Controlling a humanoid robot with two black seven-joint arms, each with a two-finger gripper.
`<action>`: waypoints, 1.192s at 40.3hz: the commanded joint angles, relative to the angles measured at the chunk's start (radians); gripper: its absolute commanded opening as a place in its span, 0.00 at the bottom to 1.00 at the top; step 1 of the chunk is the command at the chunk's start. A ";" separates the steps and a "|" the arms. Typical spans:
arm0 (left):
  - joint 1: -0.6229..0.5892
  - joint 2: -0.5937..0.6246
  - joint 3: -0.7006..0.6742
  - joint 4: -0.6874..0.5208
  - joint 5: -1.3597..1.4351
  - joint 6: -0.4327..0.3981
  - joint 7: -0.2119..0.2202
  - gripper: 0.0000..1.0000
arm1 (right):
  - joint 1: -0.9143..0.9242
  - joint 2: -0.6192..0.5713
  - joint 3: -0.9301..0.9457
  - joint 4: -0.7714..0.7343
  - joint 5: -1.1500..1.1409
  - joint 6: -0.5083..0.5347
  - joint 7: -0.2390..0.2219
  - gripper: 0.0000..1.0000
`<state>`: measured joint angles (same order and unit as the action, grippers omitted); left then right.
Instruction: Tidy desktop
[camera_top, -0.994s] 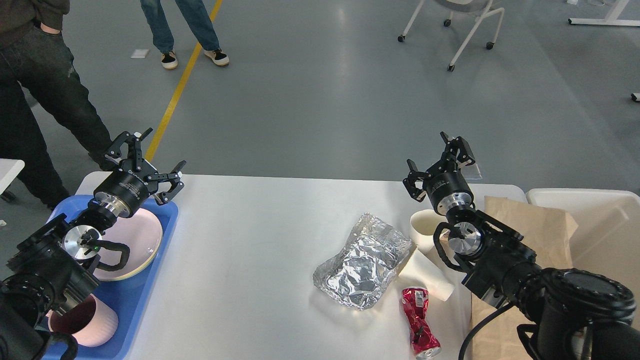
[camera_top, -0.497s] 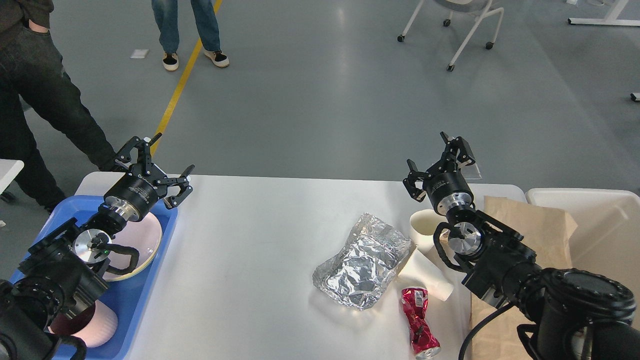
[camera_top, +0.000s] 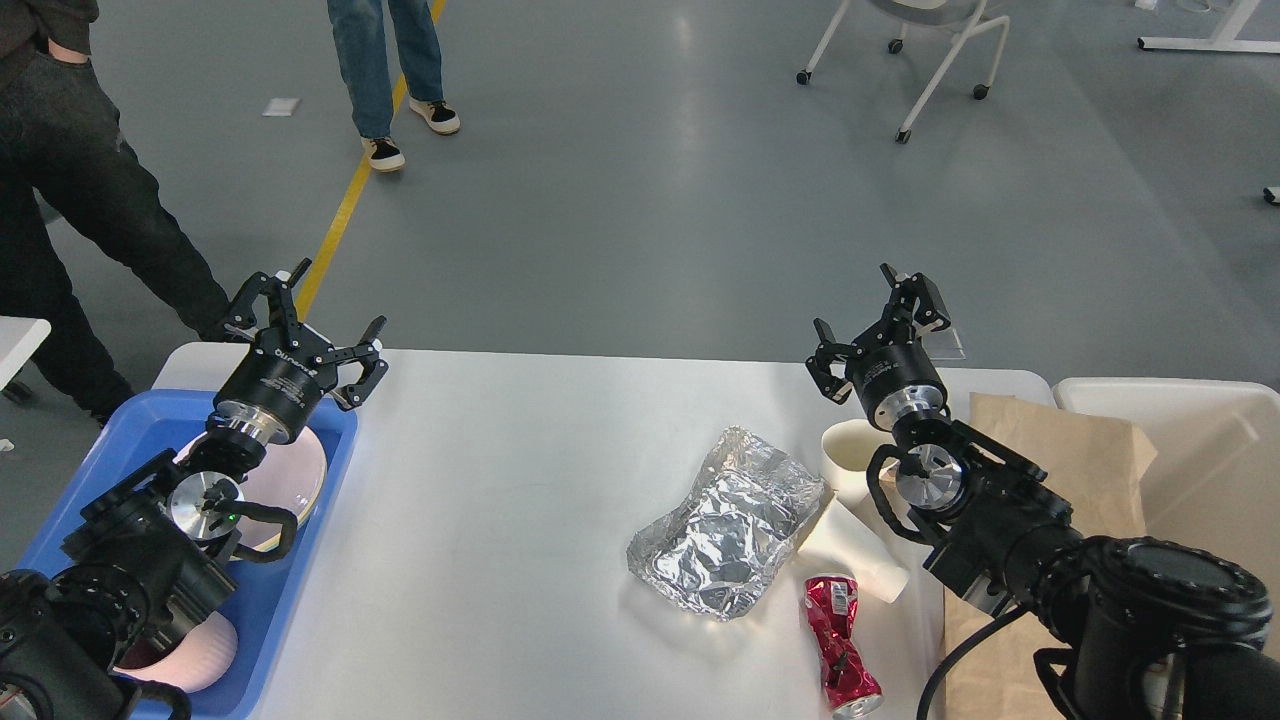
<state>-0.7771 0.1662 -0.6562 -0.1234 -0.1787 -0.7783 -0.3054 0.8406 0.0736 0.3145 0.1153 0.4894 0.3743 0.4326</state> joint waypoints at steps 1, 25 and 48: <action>0.001 -0.010 -0.002 0.001 -0.001 -0.001 -0.043 0.96 | 0.000 0.000 0.000 0.000 0.000 0.000 0.000 1.00; 0.007 0.010 -0.033 -0.001 0.010 0.002 -0.050 0.96 | 0.000 0.000 0.000 0.000 0.000 0.000 0.000 1.00; 0.010 0.018 -0.051 0.001 0.010 0.002 -0.058 0.96 | 0.000 0.000 0.000 0.000 0.000 0.000 0.000 1.00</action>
<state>-0.7671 0.1841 -0.7072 -0.1222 -0.1698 -0.7755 -0.3649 0.8406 0.0736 0.3145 0.1150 0.4893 0.3743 0.4326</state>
